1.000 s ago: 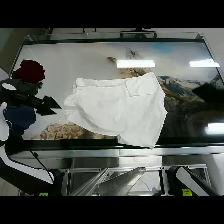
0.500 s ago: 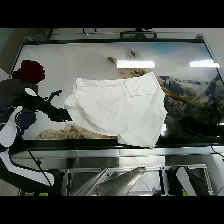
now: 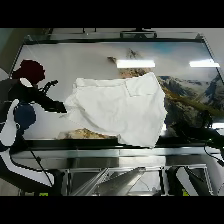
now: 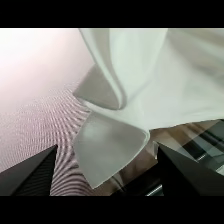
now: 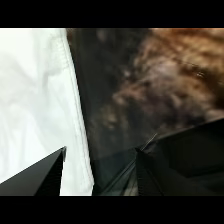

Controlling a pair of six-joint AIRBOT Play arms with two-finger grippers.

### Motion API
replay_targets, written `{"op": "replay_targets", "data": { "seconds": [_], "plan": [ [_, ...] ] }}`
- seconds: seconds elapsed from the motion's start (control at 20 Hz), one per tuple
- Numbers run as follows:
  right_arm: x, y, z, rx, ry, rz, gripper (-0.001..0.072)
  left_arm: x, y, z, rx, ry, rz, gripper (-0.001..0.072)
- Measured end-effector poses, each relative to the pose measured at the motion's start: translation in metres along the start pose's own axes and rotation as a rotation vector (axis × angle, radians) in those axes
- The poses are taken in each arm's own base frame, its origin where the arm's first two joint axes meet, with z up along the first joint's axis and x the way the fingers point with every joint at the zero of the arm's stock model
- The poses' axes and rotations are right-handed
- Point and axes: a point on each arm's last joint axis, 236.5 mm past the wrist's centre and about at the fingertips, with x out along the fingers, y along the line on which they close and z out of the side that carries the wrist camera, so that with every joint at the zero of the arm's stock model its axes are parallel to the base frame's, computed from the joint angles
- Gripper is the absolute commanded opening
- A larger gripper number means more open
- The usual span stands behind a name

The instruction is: Fold the shirts.

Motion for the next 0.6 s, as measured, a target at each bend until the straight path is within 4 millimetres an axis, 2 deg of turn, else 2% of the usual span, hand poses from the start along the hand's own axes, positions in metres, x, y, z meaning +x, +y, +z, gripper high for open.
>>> {"op": "replay_targets", "data": {
  "seconds": [0.2, 0.25, 0.4, 0.45, 0.55, 0.6],
  "plan": [
    [0.01, -0.004, -0.012, 0.025, 0.046, 0.013, 0.0503, 0.017, -0.014, -0.007, 0.062, 0.051, -0.02, 0.0691],
    [0.012, -0.004, -0.015, 0.031, 0.053, 0.018, 0.0503, 0.023, -0.017, -0.01, 0.068, 0.064, -0.025, 0.064],
    [0.016, -0.002, -0.02, 0.045, 0.067, 0.033, 0.0503, 0.035, -0.018, -0.016, 0.089, 0.091, -0.016, 0.0213],
    [0.017, -0.001, -0.022, 0.043, 0.072, 0.036, 0.0503, 0.036, -0.016, -0.017, 0.093, 0.096, -0.004, 0.0136],
    [0.021, 0.004, -0.027, 0.021, 0.092, 0.04, 0.0502, 0.033, -0.013, -0.011, 0.107, 0.084, 0.018, 0.0123],
    [0.023, 0.006, -0.03, 0.006, 0.102, 0.041, 0.0503, 0.03, -0.011, -0.006, 0.113, 0.071, 0.033, 0.0043]
  ]
}}
